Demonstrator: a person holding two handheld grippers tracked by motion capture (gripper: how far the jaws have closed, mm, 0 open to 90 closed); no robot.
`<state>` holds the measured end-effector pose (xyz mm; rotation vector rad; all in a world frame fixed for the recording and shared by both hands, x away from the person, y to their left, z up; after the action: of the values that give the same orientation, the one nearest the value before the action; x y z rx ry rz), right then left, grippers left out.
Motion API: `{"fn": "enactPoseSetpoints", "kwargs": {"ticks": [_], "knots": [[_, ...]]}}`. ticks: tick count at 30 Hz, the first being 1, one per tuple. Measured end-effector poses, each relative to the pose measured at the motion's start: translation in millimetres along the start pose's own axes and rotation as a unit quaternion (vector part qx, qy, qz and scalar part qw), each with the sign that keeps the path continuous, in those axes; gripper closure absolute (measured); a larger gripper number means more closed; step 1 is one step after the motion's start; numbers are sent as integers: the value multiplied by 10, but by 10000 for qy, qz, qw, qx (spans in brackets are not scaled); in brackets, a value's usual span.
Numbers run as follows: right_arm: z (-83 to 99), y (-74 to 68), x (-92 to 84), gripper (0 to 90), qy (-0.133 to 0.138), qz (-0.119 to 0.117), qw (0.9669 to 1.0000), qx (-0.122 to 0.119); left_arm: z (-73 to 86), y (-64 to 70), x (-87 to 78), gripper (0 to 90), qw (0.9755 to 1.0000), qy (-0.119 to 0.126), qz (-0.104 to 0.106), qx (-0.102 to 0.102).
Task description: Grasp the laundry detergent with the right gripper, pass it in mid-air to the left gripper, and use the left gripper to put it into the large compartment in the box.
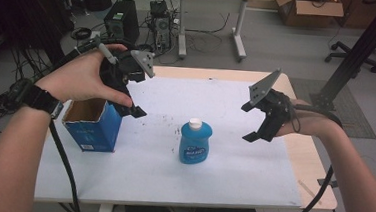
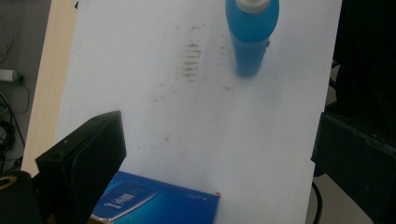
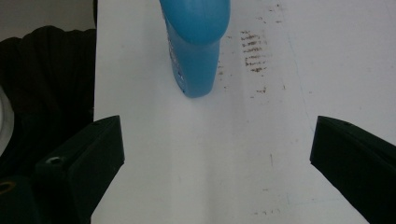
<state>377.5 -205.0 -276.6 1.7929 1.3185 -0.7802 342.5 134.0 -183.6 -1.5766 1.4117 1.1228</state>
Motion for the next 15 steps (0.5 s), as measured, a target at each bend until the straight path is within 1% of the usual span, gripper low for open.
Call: {"fn": "enactPoseSetpoints", "kwargs": {"ticks": [7,8,13,15], "knots": [[-39,-18,68,26,198,-13,9998,-15,6,18,-12,34,10000,18,-14,-12],[-49,-23,106,26,275,-22,9996,1,13,24,-13,34,10000,16,-13,-14],[-54,-33,179,26,401,-49,9992,38,35,35,-17,33,10000,40,-12,-31],[-51,-43,241,27,504,-78,9987,78,56,41,-19,33,10000,49,-21,-54]]}}
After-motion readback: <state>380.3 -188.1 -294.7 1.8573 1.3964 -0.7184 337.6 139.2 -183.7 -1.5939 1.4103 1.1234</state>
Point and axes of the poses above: each handheld gripper's, and its own axes: x roughly forward along the jaws, z roughly out of its underside, y roughly to its right, the point moved 2 cm from there along x, roughly forward along the jaws, and after that the axes turned 13 degrees about z, right-handed, at the moved point
